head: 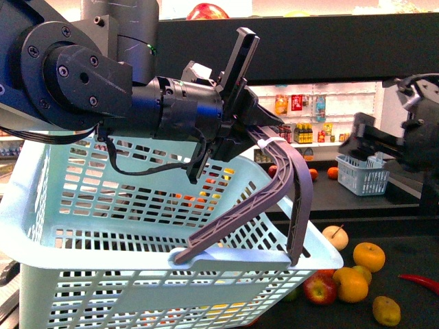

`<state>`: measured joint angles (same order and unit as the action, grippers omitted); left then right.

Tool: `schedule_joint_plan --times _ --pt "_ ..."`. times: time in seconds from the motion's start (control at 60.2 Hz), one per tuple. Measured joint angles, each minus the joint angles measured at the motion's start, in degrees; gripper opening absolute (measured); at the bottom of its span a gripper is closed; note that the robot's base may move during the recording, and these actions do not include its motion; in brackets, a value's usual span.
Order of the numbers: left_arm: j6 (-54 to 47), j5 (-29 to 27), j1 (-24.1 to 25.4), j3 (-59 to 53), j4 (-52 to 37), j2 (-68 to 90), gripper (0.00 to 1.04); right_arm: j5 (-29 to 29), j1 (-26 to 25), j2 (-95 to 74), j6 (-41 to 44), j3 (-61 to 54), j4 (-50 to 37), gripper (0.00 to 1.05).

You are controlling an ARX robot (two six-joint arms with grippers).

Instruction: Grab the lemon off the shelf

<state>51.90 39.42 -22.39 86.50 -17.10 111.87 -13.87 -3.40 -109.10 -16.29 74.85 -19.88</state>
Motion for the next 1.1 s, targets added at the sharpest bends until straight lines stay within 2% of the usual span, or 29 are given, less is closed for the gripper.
schedule_joint_plan --times 0.249,0.465,0.831,1.097 --pt "0.0 0.1 0.0 0.0 0.0 0.0 0.08 3.0 -3.4 -6.8 13.0 -9.7 -1.4 0.97" --pt "-0.1 0.0 0.0 0.0 0.0 0.0 0.08 4.7 -1.8 -17.3 14.6 -13.1 -1.7 0.97" --pt "-0.2 0.0 0.0 0.0 0.0 0.0 0.08 10.7 10.4 -29.8 1.1 -3.9 5.0 0.97" --pt "-0.2 0.0 0.0 0.0 0.0 0.0 0.08 15.1 15.4 -38.2 -5.2 7.7 8.8 0.97"
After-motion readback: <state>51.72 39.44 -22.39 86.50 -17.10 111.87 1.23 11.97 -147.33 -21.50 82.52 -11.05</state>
